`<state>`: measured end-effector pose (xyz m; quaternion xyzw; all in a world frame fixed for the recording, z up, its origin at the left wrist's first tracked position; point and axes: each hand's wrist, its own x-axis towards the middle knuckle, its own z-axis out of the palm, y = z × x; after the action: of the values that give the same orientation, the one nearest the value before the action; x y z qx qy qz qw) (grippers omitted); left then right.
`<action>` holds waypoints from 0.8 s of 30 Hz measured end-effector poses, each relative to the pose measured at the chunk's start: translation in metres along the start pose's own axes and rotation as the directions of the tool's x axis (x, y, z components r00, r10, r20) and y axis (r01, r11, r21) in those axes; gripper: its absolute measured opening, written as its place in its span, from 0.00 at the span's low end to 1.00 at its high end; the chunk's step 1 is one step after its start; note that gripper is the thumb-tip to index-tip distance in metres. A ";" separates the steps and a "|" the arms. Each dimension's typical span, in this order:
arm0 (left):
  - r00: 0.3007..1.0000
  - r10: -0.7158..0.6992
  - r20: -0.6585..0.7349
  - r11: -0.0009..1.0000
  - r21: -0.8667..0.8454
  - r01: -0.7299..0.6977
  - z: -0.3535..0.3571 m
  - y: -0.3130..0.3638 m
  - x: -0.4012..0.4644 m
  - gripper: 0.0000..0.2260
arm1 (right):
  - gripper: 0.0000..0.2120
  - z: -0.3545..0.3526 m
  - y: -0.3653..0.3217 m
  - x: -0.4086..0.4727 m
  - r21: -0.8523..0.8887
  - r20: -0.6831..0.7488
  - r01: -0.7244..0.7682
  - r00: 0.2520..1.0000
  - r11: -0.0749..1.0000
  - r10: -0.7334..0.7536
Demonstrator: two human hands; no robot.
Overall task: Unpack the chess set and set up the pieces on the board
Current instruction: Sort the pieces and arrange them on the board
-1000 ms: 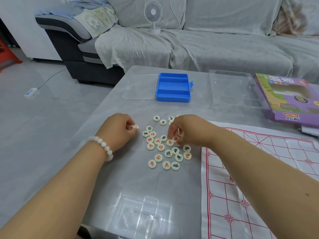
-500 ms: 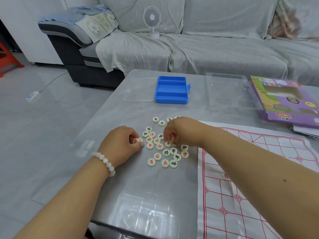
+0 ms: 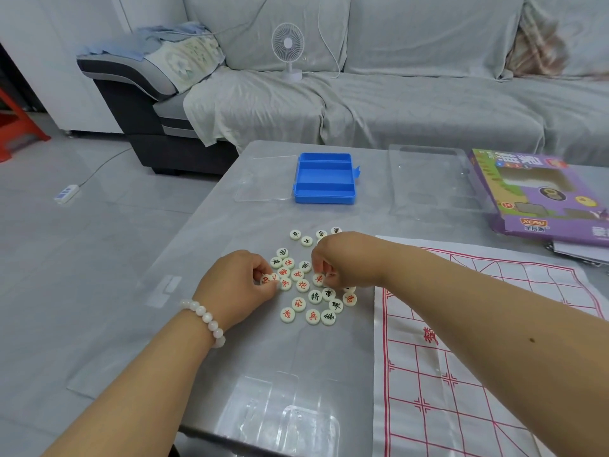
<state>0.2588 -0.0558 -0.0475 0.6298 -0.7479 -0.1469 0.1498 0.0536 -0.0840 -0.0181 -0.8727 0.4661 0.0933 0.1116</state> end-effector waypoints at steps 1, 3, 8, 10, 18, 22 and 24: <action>1.000 0.000 -0.002 1.000 -0.003 0.000 0.000 0.000 0.000 0.07 | 0.12 0.001 0.000 0.000 0.000 -0.008 0.001 1.000 1.000 -0.001; 1.000 -0.001 -0.007 1.000 -0.005 0.001 0.001 0.000 -0.001 0.08 | 0.12 0.002 0.001 0.000 0.004 -0.023 0.004 1.000 1.000 -0.004; 0.999 0.015 -0.038 1.000 -0.013 -0.016 0.000 0.004 0.000 0.09 | 0.13 0.001 0.000 0.002 0.013 -0.060 0.021 0.998 1.000 -0.020; 0.999 0.026 -0.037 0.999 -0.019 -0.026 -0.002 0.008 0.001 0.09 | 0.13 -0.001 0.000 0.002 0.017 -0.101 0.027 0.995 0.999 -0.026; 0.992 0.124 -0.006 0.991 -0.053 -0.124 -0.008 0.060 -0.008 0.07 | 0.12 -0.031 0.007 -0.055 0.123 -0.218 -0.032 0.974 0.992 0.058; 0.940 0.311 0.137 0.950 -0.080 -0.302 0.010 0.122 -0.031 0.09 | 0.12 -0.018 0.022 -0.128 0.136 -0.177 -0.148 0.969 0.980 0.171; 0.887 0.406 0.222 0.914 -0.071 -0.400 0.026 0.150 -0.044 0.10 | 0.11 -0.004 0.026 -0.162 0.144 -0.121 -0.218 0.964 0.965 0.235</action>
<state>0.1202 0.0134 -0.0118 0.4376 -0.8728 -0.1938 0.0959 -0.0568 0.0289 0.0257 -0.8088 0.5746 0.0150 0.1242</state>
